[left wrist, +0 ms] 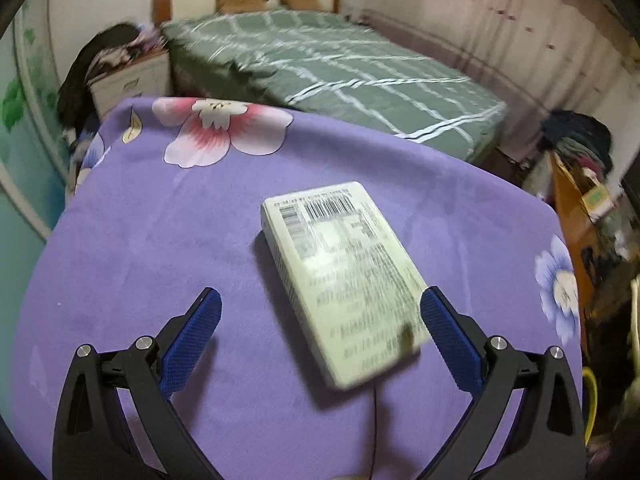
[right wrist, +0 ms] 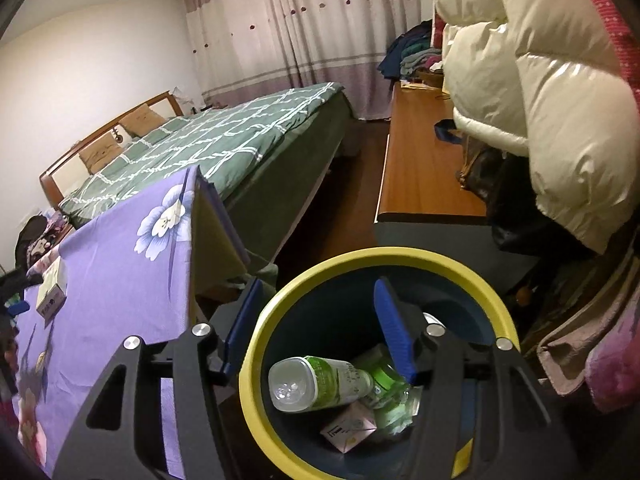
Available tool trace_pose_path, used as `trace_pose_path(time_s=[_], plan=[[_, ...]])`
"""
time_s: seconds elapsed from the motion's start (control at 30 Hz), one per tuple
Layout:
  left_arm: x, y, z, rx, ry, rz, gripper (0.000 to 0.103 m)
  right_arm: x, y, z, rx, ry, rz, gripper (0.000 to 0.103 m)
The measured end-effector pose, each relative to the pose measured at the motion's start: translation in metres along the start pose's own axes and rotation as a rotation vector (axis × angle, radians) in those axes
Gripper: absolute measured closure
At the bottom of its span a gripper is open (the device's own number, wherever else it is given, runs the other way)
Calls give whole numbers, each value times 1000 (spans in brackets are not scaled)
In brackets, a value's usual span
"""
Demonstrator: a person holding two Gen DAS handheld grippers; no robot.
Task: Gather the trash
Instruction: 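Grasp the white carton box with the left tool, then carry the white box with the left tool and drop it into the bin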
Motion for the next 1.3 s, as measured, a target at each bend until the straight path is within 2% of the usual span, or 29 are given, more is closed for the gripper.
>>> trace_pose_path(time_s=[0.2, 0.3, 0.57, 0.67, 0.7, 0.83, 1.0, 1.17, 1.3], plan=[[-11, 15, 27, 66, 52, -45, 5, -3, 2, 3, 3, 16, 9, 48], [-19, 19, 31, 65, 82, -38, 5, -5, 1, 2, 1, 23, 9, 48], [-31, 18, 51, 131, 89, -70, 5, -20, -2, -3, 4, 29, 27, 48], [-32, 18, 50, 111, 104, -53, 16, -26, -4, -10, -1, 31, 34, 48], [-33, 18, 50, 105, 101, -38, 23, -28, -5, -12, -4, 34, 37, 48], [-41, 14, 45, 115, 51, 10, 28, -36, -9, -23, -14, 30, 39, 48], [-85, -5, 23, 105, -42, 118, 28, -52, -19, -43, -28, 16, 56, 48], [-173, -47, -13, 113, -208, 286, 29, -70, -29, -62, -34, -8, 87, 48], [-254, -93, -38, 149, -351, 427, 29, -88, -36, -77, -42, -20, 116, 48]])
Point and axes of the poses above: each gripper's, at about its wrist camera, not at the fingertips, and z roughly the way its jaws point, x to its left, y to its top, the point moved 4 cm from there along z, roughly the way its jaws point, and after that the axes turned 3 degrees about x, right-handed, at the moved point
